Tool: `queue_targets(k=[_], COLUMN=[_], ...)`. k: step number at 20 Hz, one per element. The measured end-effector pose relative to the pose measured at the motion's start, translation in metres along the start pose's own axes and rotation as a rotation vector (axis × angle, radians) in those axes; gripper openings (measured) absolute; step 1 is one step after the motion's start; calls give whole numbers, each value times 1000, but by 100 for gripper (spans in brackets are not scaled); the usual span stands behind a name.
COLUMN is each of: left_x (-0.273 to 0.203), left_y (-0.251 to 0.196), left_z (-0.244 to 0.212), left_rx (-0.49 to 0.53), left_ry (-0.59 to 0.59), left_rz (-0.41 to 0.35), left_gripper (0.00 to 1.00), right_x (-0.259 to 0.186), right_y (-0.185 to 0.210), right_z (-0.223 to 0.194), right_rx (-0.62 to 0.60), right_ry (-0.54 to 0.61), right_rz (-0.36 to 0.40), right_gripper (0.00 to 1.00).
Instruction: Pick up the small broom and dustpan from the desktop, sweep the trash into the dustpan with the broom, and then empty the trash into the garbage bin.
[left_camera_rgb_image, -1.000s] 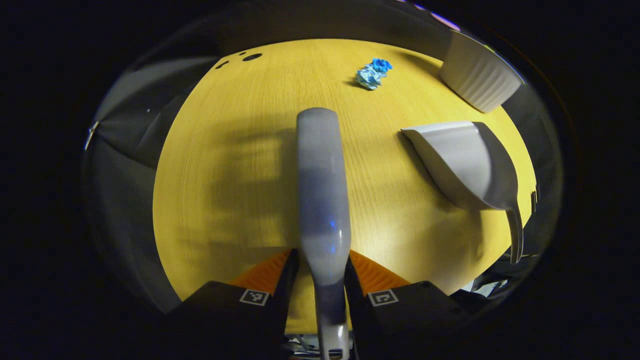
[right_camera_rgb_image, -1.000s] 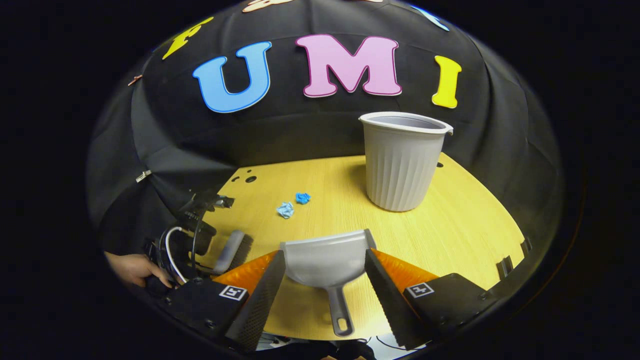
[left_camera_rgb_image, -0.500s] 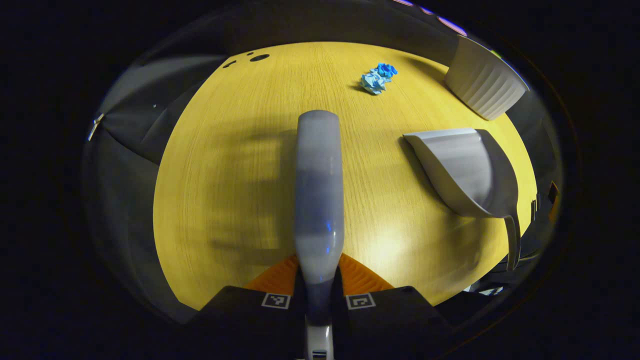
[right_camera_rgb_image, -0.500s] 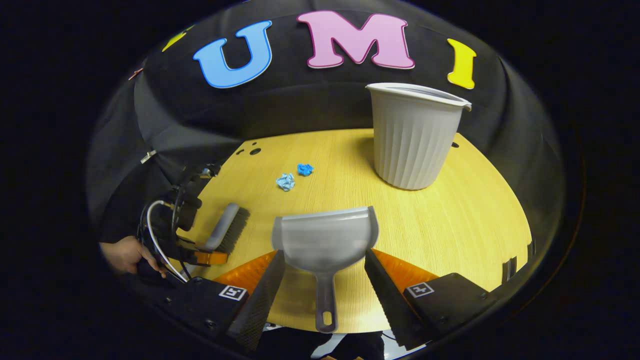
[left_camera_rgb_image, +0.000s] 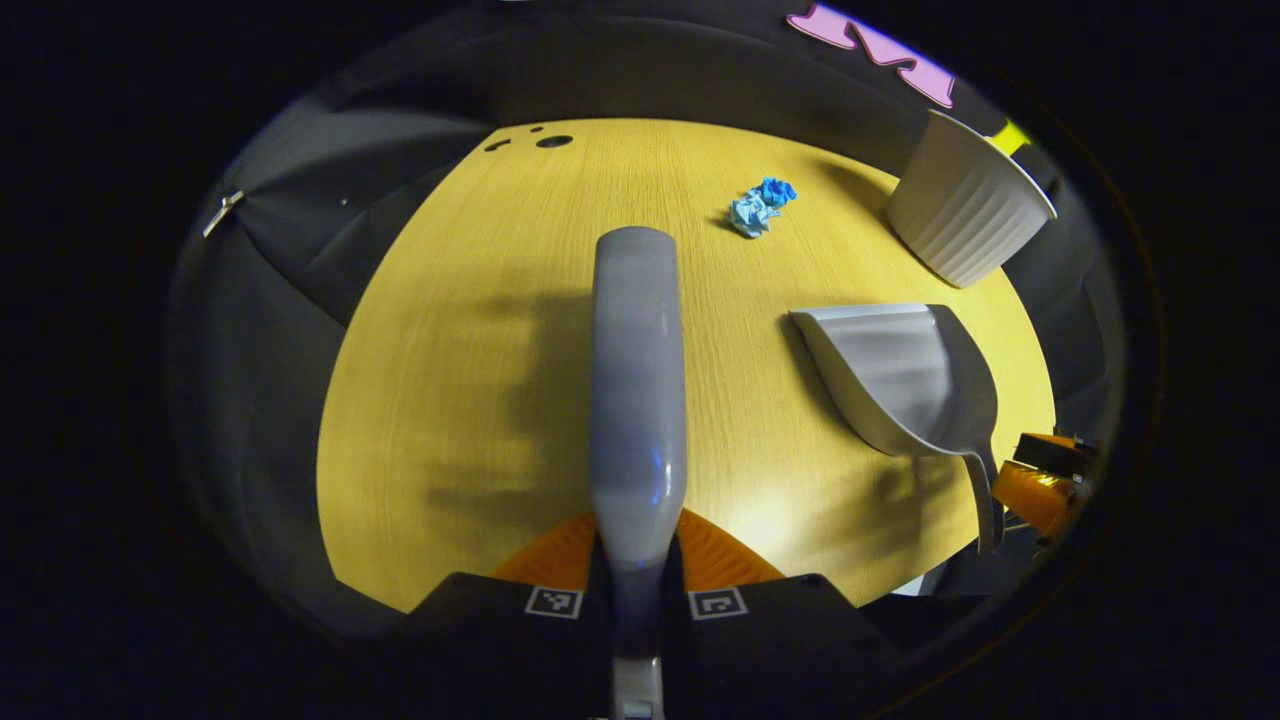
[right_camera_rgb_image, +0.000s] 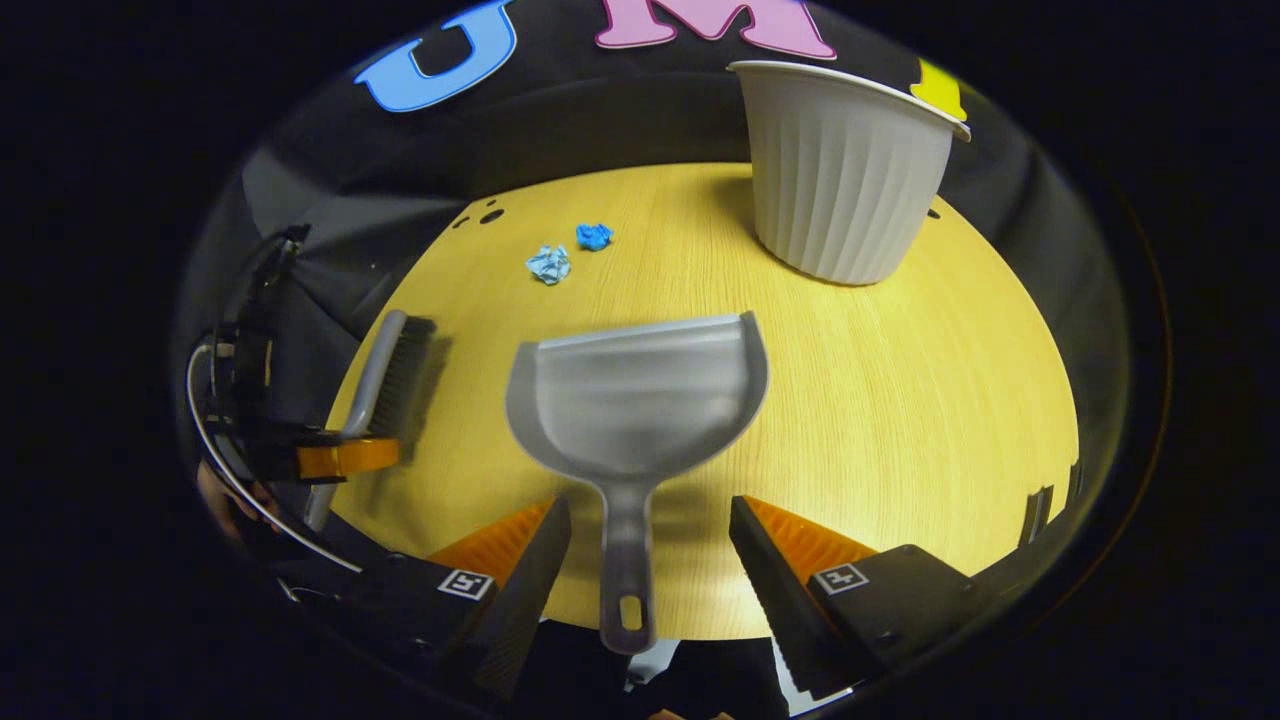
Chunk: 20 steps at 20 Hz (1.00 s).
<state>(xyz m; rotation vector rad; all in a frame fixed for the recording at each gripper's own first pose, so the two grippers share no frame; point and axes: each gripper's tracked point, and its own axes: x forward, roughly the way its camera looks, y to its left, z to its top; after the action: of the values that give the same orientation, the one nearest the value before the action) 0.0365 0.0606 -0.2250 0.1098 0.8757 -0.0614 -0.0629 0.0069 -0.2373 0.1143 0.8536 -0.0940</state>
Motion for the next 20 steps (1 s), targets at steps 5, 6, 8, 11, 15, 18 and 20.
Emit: queue_targets(k=[5,6,8,11,15,18,20], left_x=[-26,-29,-32,-32,-29,-23,-18], left_y=[4,4,9,19,27,29,30], left_z=[20,23,29,36,54,69,80], left_rx=[55,45,42,58,58,61,85], left_ry=[-84,-94,-107,-107,-105,-103,-100], left_rz=[-20,-38,-52,-50,-48,-40,-25], left_gripper=[24,24,24,24,24,24,24], right_x=[26,30,37,50,62,65,67], right_y=[-3,-2,3,7,7,3,-2], right_z=[-13,-15,-22,-29,-30,-27,-25], right_rx=[45,50,51,45,41,52,48], right_ry=[83,92,110,129,152,166,185], right_rz=[-76,-87,-101,-121,-121,-121,-137], right_gripper=[100,99,99,99,99,93,92])
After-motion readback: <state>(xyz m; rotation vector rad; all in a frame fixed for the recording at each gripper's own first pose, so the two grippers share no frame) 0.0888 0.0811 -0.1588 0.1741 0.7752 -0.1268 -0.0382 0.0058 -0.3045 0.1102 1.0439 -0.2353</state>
